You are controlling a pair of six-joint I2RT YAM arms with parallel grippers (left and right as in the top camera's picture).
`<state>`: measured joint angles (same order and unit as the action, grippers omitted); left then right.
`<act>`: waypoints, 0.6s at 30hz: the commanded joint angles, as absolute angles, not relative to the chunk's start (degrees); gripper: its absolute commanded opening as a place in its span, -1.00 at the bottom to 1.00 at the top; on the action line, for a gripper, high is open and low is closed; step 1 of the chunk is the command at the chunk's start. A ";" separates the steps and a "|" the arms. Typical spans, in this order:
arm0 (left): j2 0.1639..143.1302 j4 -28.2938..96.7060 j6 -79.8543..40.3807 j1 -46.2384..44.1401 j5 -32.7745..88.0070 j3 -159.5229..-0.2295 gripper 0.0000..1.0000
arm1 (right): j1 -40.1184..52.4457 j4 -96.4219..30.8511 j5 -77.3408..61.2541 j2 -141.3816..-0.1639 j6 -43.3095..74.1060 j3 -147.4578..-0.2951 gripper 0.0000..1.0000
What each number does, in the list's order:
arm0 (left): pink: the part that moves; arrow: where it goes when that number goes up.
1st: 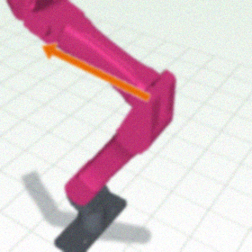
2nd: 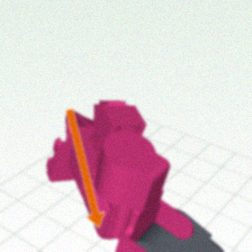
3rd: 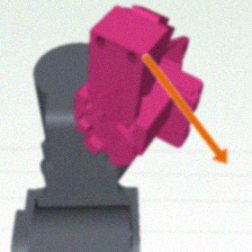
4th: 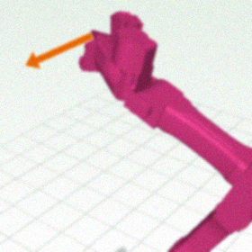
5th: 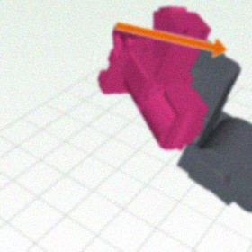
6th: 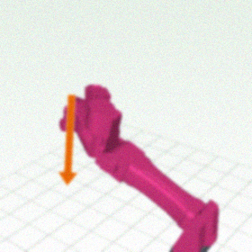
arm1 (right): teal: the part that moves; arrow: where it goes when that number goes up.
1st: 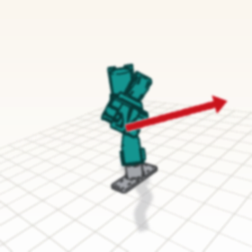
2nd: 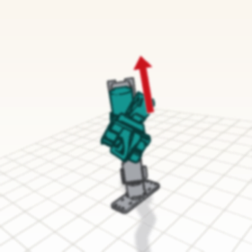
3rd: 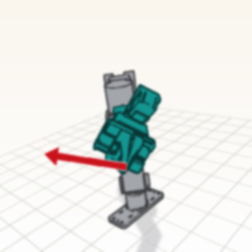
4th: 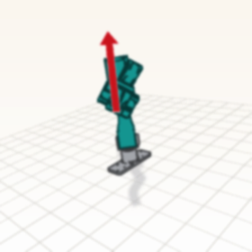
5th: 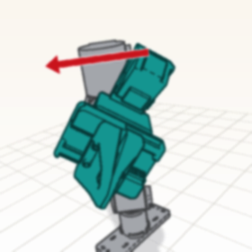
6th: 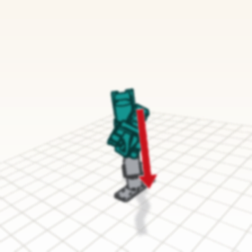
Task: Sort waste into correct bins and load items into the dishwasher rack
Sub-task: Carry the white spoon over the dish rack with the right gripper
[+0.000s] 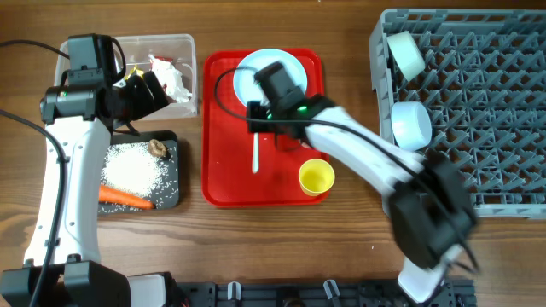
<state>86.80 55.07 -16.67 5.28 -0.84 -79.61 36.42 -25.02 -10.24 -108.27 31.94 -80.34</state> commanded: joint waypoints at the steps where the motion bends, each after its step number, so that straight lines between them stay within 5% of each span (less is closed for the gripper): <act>1: 86.80 54.92 -17.17 5.48 -1.37 -80.20 1.00 | 34.20 -29.04 -8.51 -95.48 25.56 -80.49 -0.91; 8: 86.80 54.92 -17.15 5.48 -1.39 -80.20 1.00 | 23.22 -45.06 4.29 -76.90 23.18 -80.47 -0.91; 18: 86.80 54.92 -17.15 5.48 -1.37 -80.20 1.00 | 2.39 -67.59 18.13 -71.11 42.41 -79.02 -0.91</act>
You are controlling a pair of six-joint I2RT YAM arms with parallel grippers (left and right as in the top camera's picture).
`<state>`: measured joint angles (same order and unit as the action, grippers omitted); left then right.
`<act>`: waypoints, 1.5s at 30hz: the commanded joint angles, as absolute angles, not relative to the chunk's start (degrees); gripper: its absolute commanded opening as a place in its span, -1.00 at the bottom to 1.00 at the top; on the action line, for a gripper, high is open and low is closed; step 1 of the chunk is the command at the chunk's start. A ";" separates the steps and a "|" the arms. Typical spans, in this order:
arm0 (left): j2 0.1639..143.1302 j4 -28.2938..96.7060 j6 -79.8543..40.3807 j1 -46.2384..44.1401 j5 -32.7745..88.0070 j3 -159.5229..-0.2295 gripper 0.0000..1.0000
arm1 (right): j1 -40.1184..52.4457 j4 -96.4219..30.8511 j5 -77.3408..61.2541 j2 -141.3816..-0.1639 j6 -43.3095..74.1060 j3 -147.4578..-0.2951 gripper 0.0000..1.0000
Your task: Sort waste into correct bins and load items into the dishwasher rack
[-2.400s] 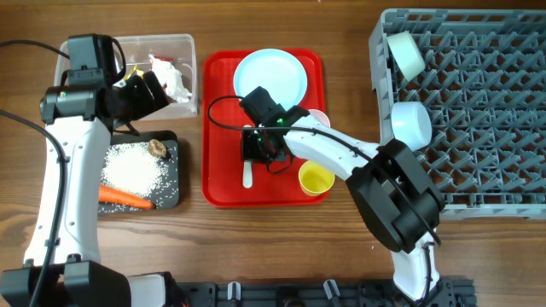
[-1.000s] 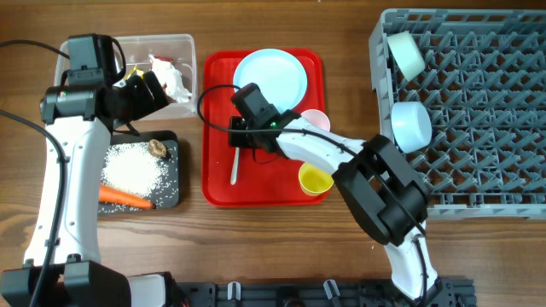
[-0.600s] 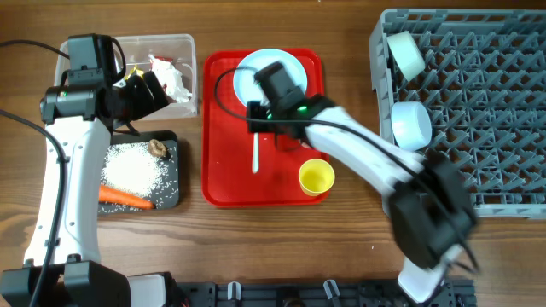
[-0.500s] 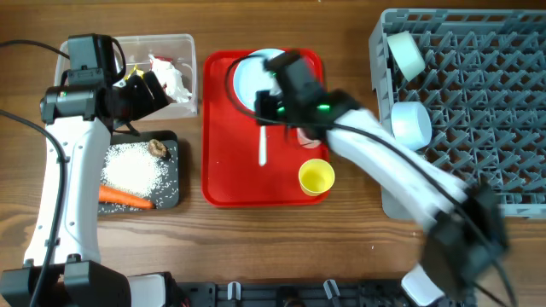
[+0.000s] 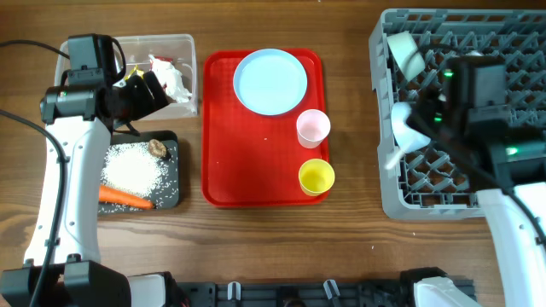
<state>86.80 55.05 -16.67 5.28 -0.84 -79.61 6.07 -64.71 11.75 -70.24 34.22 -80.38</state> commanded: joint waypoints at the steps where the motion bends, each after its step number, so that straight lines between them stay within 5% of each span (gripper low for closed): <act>1: 86.80 54.92 -17.15 5.48 -1.39 -80.20 1.00 | 1.41 -67.90 18.85 -71.33 42.76 -77.97 -0.91; 12: 86.80 54.92 -17.17 5.48 -1.37 -80.20 1.00 | -3.86 -63.59 27.46 -71.79 71.07 -58.04 -0.91; 35: 86.80 54.92 -17.17 5.50 -1.37 -80.20 1.00 | -17.28 -55.22 27.00 -71.79 68.34 -49.95 -0.91; 37: 86.80 54.92 -17.15 5.48 -1.37 -80.20 1.00 | -17.28 -54.83 27.03 -71.79 66.50 -49.95 -0.35; 38: 86.80 54.92 -17.17 5.48 -1.37 -80.20 1.00 | -17.28 -54.54 27.03 -71.79 65.41 -49.95 0.36; 39: 86.80 54.92 -17.15 5.48 -1.37 -80.20 1.00 | -17.28 -54.08 27.03 -71.79 64.12 -49.95 0.82; 40: 86.80 54.92 -17.17 5.48 -1.37 -80.20 1.00 | -17.28 -53.74 27.00 -71.79 63.02 -49.95 0.98; 45: 86.80 54.92 -17.15 5.48 -1.37 -80.20 1.00 | -17.28 -52.93 26.26 -71.79 59.77 -49.95 0.99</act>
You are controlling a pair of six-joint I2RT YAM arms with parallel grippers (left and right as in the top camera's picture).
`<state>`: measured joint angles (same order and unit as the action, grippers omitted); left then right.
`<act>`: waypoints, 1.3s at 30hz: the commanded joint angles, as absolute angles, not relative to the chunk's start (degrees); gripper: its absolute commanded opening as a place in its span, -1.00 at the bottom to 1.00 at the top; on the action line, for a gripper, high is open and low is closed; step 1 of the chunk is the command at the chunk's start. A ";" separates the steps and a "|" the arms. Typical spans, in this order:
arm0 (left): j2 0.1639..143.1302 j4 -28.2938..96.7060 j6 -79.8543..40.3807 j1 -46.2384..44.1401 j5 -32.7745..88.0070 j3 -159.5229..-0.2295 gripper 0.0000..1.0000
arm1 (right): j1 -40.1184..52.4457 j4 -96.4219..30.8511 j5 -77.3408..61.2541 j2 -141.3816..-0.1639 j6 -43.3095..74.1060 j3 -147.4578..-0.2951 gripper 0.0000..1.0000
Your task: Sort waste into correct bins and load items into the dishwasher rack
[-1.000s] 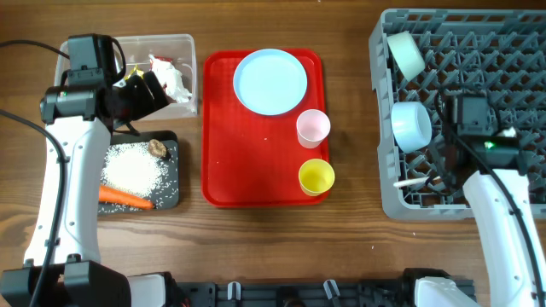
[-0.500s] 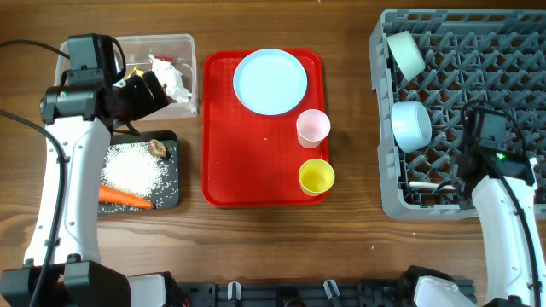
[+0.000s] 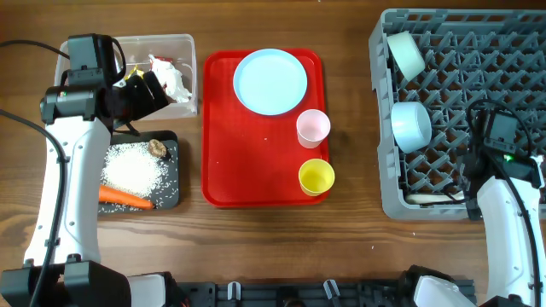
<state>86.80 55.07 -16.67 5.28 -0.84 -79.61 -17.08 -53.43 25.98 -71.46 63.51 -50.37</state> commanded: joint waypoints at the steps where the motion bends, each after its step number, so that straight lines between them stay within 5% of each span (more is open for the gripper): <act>1: 86.80 54.92 -17.15 5.48 -1.39 -80.20 1.00 | -17.26 -51.96 24.64 -71.79 57.10 -49.98 0.99; 9: 86.80 54.92 -17.17 5.48 -1.37 -80.20 1.00 | -17.26 -47.29 -0.30 -69.34 26.46 -58.48 1.00; 15: 86.80 54.92 -17.17 5.48 -1.39 -80.20 1.00 | -16.43 -47.44 -18.92 -64.97 19.46 -69.12 0.99; 26: 86.80 54.92 -17.15 5.48 -1.37 -80.20 1.00 | 8.21 -45.71 -7.73 -79.90 16.43 -90.74 0.99; 39: 86.80 54.92 -17.15 5.50 -1.39 -80.20 1.00 | 16.53 -45.47 -7.46 -122.06 12.99 -107.02 0.93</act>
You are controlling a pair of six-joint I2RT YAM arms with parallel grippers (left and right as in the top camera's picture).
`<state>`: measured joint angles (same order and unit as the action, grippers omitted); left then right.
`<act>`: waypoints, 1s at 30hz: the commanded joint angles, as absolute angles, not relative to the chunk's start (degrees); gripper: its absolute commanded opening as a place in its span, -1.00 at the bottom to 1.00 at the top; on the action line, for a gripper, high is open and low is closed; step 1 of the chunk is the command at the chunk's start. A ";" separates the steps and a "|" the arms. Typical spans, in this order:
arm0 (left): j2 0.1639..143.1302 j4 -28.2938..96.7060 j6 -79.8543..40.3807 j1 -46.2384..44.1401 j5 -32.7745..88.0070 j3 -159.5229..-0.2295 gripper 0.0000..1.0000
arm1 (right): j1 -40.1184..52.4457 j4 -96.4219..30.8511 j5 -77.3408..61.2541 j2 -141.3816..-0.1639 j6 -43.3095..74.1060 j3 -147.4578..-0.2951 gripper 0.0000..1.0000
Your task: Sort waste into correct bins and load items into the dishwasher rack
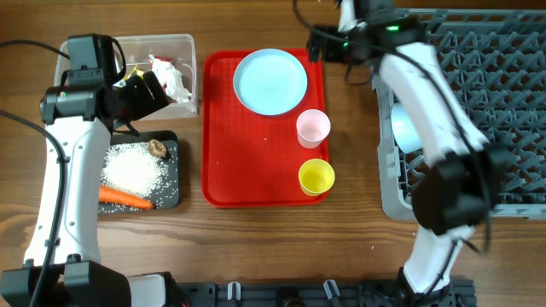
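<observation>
A red tray holds a light blue plate, a pink cup and a yellow cup. The grey dishwasher rack stands at the right, with a pale blue bowl partly covered by my right arm. My right gripper is blurred, just past the tray's far right corner beside the plate; its jaws cannot be made out. My left gripper hangs over the near edge of the clear bin of trash, its opening unclear.
A black tray at the left carries white rice, a carrot and a brown lump. My right arm stretches across the rack's left side from the table's front edge.
My right arm has gone from the rack's near right part to the far side, its gripper now by the tray's far right corner. The left arm and the tray items are unchanged.
My right gripper was over the tray at a white utensil. Then it was above the rack's left side with the utensil, which was gone from the tray. Later the utensil lay in the rack's front row with the gripper beside it. Now the gripper is by the plate.
</observation>
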<state>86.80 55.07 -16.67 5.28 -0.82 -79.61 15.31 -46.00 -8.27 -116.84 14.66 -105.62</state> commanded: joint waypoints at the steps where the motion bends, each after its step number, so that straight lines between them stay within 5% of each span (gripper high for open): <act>1: 86.80 54.92 -17.17 5.50 -1.39 -80.20 1.00 | 16.93 -45.10 -7.49 -124.03 12.78 -107.02 0.90; 20: 86.80 54.92 -17.15 5.48 -1.37 -80.20 1.00 | 20.40 -38.52 -1.26 -134.02 13.69 -106.10 0.01; 30: 86.80 54.92 -17.15 5.48 -1.39 -80.20 1.00 | 20.38 -37.91 -1.26 -137.38 13.67 -106.10 -0.31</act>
<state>86.80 55.05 -16.67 5.28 -0.82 -79.61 20.43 -37.80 -2.17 -134.80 13.58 -105.73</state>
